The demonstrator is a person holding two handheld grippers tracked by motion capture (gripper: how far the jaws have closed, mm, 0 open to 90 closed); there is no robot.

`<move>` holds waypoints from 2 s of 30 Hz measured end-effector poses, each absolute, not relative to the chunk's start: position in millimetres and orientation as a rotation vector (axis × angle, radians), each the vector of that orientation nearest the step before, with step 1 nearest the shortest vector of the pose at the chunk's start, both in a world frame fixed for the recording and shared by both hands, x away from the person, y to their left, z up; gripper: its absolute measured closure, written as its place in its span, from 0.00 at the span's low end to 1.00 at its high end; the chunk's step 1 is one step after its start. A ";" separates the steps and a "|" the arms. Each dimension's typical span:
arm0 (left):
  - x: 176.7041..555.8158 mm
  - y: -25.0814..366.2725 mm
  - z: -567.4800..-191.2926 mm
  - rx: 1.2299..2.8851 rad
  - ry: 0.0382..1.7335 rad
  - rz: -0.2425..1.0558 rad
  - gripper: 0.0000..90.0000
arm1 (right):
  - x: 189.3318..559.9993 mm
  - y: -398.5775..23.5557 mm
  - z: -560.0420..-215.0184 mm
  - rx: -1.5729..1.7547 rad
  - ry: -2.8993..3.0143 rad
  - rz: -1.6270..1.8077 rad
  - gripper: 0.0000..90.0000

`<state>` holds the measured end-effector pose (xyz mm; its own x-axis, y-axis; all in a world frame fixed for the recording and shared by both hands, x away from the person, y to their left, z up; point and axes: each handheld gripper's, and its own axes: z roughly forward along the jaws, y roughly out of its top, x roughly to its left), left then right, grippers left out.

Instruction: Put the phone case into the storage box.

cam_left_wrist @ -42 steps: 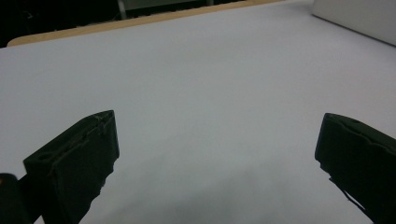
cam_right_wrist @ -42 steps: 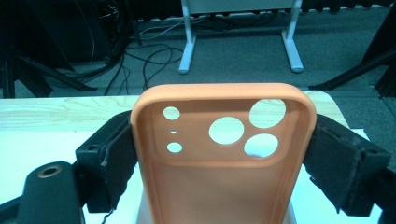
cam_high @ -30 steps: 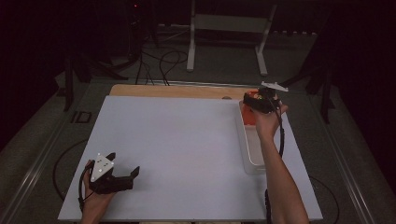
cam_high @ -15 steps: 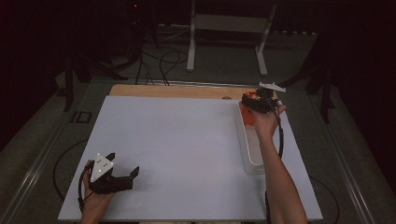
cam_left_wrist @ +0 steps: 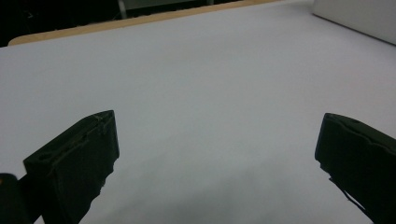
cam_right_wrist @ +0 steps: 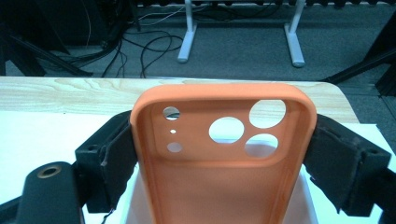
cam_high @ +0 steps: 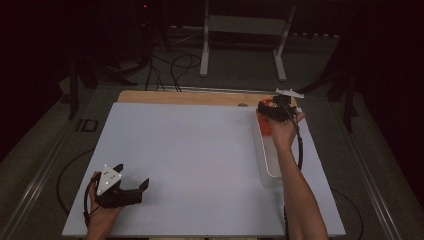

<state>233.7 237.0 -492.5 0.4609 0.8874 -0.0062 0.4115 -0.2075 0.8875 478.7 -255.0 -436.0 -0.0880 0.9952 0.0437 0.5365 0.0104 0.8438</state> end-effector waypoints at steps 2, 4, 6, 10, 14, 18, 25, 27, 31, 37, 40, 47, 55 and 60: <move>233.8 236.9 -492.7 1.809 1.102 0.662 0.01 | 479.0 -254.8 -436.6 1.581 1.694 0.970 0.17; 233.8 236.8 -492.8 1.812 1.101 0.663 0.01 | 479.9 -253.5 -439.2 1.581 1.702 0.957 0.17; 233.7 236.9 -492.7 1.809 1.102 0.663 0.01 | 480.3 -252.5 -439.3 1.576 1.700 0.951 0.17; 233.6 237.3 -492.5 1.810 1.103 0.664 0.01 | 480.5 -251.0 -439.8 1.572 1.700 0.944 0.17; 233.6 237.5 -492.4 1.809 1.103 0.664 0.01 | 481.0 -251.4 -439.8 1.582 1.688 0.941 0.17; 233.4 238.1 -492.1 1.807 1.106 0.664 0.01 | 481.5 -250.2 -440.1 1.586 1.681 0.932 0.17; 233.3 237.9 -492.1 1.808 1.105 0.665 0.01 | 481.6 -250.2 -440.6 1.589 1.674 0.936 0.15; 233.2 237.8 -491.9 1.807 1.104 0.664 0.01 | 482.0 -250.8 -440.9 1.598 1.680 0.948 0.12; 233.2 237.9 -491.8 1.807 1.104 0.664 0.01 | 482.3 -251.7 -440.8 1.599 1.686 0.952 0.10; 233.3 237.7 -492.1 1.810 1.103 0.663 0.01 | 479.7 -254.9 -436.4 1.600 1.678 0.991 0.10; 233.4 237.3 -492.2 1.810 1.102 0.662 0.01 | 476.0 -257.4 -431.2 1.572 1.682 1.005 0.10; 233.2 237.0 -491.9 1.809 1.100 0.665 0.01 | 470.7 -260.2 -427.3 1.568 1.703 1.058 0.10; 233.4 236.9 -491.9 1.807 1.101 0.663 0.01 | 461.6 -256.2 -425.8 1.508 1.778 1.079 0.10; 233.1 236.5 -491.8 1.810 1.100 0.663 0.01 | 451.7 -250.9 -423.9 1.474 1.830 1.133 0.10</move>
<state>233.1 236.5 -491.8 0.4629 0.8864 -0.0039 0.4103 -0.2104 0.8873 451.7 -250.9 -423.9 -0.2671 0.9585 0.1000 0.5170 0.0549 0.8542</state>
